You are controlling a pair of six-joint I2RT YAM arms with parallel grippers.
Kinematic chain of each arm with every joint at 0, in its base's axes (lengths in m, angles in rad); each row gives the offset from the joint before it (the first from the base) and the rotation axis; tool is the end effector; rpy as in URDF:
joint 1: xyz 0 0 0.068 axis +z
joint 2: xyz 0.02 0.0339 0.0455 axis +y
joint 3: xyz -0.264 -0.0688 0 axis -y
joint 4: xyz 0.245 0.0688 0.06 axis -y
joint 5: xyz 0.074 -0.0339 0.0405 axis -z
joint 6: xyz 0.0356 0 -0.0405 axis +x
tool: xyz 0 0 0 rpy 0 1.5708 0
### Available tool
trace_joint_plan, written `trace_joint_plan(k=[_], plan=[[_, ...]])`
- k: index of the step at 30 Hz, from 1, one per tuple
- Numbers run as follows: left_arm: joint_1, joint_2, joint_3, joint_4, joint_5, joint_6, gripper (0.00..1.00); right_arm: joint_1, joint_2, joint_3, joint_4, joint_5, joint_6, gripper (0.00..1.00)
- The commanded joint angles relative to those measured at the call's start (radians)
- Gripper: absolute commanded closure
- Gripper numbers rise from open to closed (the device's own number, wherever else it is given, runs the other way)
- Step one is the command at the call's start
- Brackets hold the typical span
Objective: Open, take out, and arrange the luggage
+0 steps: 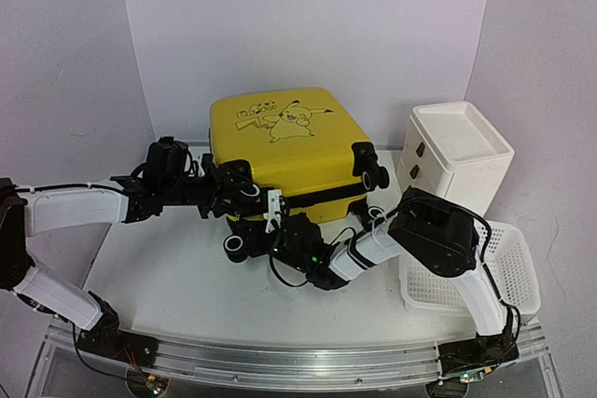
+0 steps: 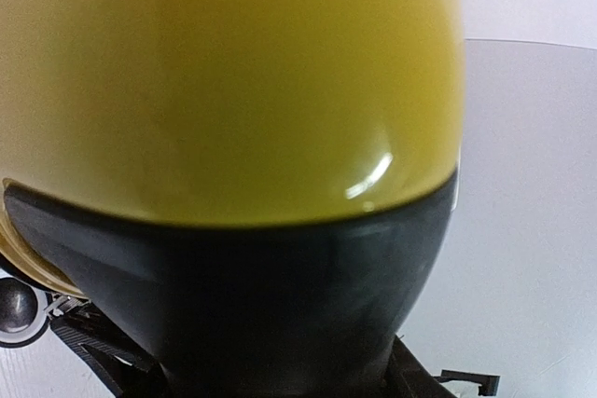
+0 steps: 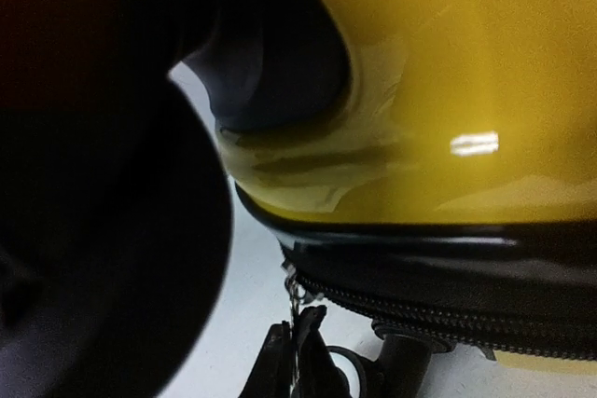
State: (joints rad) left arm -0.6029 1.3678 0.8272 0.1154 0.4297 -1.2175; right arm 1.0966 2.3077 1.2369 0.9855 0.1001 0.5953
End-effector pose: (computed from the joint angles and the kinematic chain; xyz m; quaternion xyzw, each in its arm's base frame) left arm 0.2425 -0.1849 0.2536 -0.1382 0.8176 -0.5281 0.1834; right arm 0.2208 0.4223 0.1134 -0.1497 0.7211 0.4812 0.4754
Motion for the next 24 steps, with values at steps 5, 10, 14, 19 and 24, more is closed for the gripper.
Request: trace_joint_plan(k=[5,10,14,19,24], plan=[[-0.017,-0.047,0.002,0.186,0.029,0.007,0.82,0.028,-0.220,-0.236,-0.105,0.049,-0.040,0.46],[-0.015,-0.041,-0.009,0.187,0.040,0.028,0.82,-0.007,-0.500,-0.414,-0.456,-0.085,0.069,0.17],[-0.014,-0.043,-0.014,0.188,0.050,0.028,0.82,-0.014,-0.639,-0.271,-0.742,-0.177,0.177,0.03],[-0.013,-0.044,-0.010,0.188,0.059,0.026,0.82,-0.066,-0.603,-0.142,-0.704,-0.247,0.354,0.02],[-0.013,-0.032,0.007,0.190,0.074,-0.008,0.81,-0.062,-0.545,-0.017,-0.746,-0.321,-0.079,0.02]])
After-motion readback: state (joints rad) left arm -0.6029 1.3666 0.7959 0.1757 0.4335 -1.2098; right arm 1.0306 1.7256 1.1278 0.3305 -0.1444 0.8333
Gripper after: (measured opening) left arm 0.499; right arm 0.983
